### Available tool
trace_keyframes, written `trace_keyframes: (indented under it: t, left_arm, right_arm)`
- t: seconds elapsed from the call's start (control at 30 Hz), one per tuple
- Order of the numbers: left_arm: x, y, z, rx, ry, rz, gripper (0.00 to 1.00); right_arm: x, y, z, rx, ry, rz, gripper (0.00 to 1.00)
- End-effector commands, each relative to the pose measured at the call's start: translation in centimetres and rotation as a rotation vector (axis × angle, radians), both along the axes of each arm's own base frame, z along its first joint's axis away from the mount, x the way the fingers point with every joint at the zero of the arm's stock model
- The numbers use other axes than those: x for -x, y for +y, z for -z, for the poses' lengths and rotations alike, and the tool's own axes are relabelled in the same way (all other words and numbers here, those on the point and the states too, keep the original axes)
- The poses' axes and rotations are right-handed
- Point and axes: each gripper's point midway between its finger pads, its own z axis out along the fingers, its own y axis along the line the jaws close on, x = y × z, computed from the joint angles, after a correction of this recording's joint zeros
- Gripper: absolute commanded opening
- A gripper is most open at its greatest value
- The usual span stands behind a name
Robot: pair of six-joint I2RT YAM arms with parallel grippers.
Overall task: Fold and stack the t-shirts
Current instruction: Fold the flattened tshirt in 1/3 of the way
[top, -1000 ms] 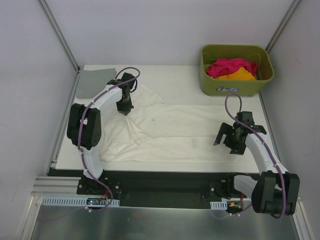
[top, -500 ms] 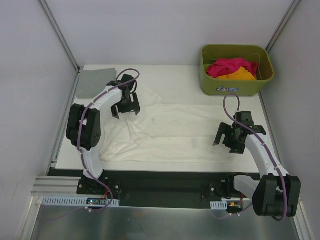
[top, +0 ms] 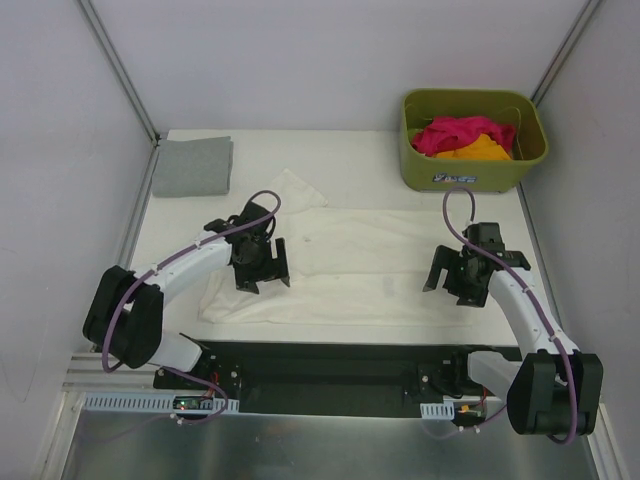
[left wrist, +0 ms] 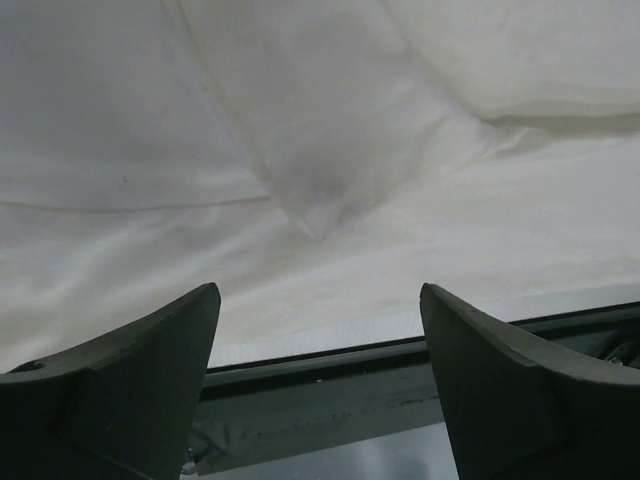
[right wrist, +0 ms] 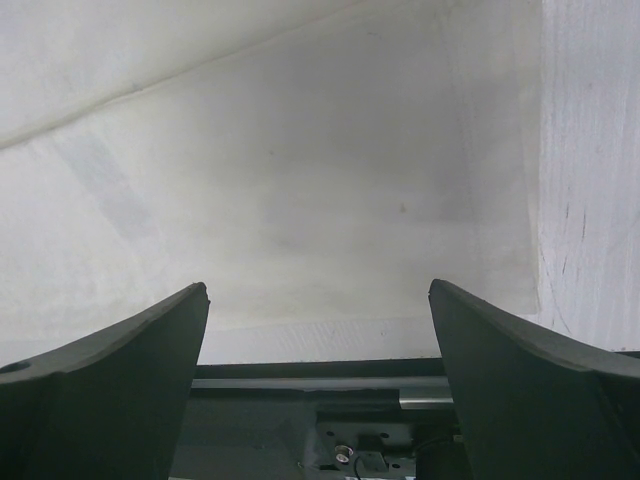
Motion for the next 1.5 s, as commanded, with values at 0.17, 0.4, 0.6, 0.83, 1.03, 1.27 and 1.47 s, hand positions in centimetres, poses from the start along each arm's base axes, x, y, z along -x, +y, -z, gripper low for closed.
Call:
trace_keyframes:
  t: [0.17, 0.4, 0.6, 0.83, 1.03, 1.27, 1.47]
  left_arm:
    - [-1.8, -2.8, 1.2, 0.101, 0.009, -0.033, 0.64]
    - [-2.8, -3.0, 2.3, 0.075, 0.017, -0.028, 0.50]
    - [-3.3, -3.2, 2.5, 0.068, 0.018, -0.036, 0.13]
    - [-5.4, -3.7, 1.0, 0.068, -0.059, 0.003, 0.00]
    - [-8.1, -5.2, 1.1, 0.069, -0.085, 0.102, 0.00]
    - [-10.8, -7.6, 1.0, 0.111, -0.116, 0.228, 0.00]
    - [-12.1, -8.9, 1.1, 0.138, -0.132, 0.296, 0.06]
  right_arm:
    - [-0.7, 0.5, -0.8, -0.012, -0.037, -0.035, 0.97]
    - [-0.6, 0.2, -0.9, 0.007, -0.041, -0.023, 0.97]
    - [-0.6, 0.0, -0.9, 0.013, -0.037, -0.019, 0.97]
    - [-0.6, -0.2, -0.7, 0.025, -0.031, -0.015, 0.97]
    - [-0.7, -0.2, -0.8, 0.029, -0.030, -0.017, 0.97]
    - [-0.8, -0.5, -0.9, 0.044, -0.036, -0.009, 0.97]
    - [-0.8, -0.6, -1.0, 0.052, -0.032, -0.010, 0.97]
